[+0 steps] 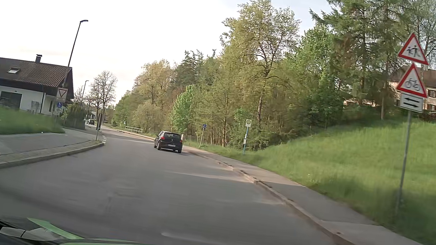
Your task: Follow the waypoints while adhering to traffic rules and regulations
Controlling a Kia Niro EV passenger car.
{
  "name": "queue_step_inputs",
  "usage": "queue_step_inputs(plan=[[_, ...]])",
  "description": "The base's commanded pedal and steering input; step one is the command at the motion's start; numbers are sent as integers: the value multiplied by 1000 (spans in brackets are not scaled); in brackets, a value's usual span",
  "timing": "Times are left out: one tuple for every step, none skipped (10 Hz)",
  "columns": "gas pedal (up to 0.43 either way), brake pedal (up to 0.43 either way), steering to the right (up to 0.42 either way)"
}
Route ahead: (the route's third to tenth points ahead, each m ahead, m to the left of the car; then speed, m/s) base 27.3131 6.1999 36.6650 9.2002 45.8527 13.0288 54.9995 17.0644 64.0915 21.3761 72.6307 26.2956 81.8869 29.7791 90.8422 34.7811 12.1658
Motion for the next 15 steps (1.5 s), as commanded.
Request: queue_step_inputs(plan=[[177,0,-56],[177,0,-57],[177,0,-57],[177,0,-57],[177,0,-57],[177,0,-57],[177,0,-57],[177,0,-57],[177,0,-57],[177,0,-57],[177,0,-57],[177,0,-56],[177,0,-53],[177,0,-51],[177,0,-52]])
